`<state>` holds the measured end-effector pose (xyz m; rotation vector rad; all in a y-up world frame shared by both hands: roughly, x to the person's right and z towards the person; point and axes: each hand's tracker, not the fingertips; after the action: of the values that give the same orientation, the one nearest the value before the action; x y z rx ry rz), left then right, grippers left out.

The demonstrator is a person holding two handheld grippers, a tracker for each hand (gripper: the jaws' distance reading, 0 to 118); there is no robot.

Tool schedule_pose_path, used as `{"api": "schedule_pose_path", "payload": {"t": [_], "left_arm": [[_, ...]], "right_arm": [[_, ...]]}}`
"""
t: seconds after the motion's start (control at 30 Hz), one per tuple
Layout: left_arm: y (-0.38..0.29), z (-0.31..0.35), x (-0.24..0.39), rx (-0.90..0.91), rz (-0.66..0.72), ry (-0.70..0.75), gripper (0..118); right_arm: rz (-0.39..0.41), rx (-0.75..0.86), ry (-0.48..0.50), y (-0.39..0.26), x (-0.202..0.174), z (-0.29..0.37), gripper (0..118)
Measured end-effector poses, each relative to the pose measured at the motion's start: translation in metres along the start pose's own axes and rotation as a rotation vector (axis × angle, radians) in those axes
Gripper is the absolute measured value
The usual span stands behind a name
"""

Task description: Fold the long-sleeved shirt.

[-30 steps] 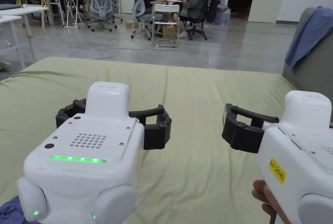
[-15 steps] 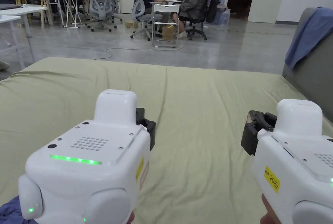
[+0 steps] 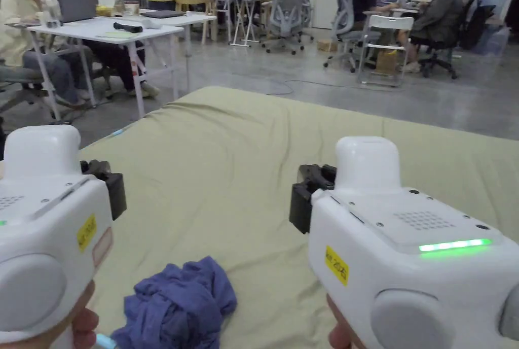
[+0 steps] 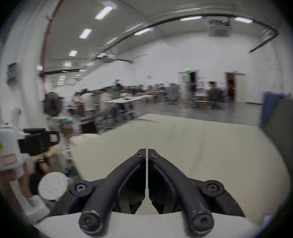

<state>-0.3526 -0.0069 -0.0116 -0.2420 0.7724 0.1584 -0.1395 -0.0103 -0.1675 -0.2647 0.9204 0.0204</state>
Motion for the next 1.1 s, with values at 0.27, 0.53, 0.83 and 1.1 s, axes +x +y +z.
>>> {"api": "schedule_pose_path", "payload": {"t": [0.27, 0.53, 0.83, 1.1], "left_arm": [[-0.020, -0.029, -0.048, -0.085, -0.016, 0.040, 0], [-0.107, -0.173, 0.010, -0.413, -0.029, -0.141, 117], [-0.233, -0.291, 0.052, -0.772, -0.080, -0.126, 109], [-0.121, -0.239, 0.082, -0.569, 0.016, -0.294, 24]], "right_arm": [[-0.016, -0.029, 0.241, -0.012, -0.066, -0.037, 0], [-0.046, -0.181, 0.019, -0.047, 0.022, -0.042, 0], [-0.122, -0.318, -0.075, -0.085, 0.088, -0.038, 0], [-0.209, -0.256, -0.074, -0.074, 0.112, -0.003, 0]]}}
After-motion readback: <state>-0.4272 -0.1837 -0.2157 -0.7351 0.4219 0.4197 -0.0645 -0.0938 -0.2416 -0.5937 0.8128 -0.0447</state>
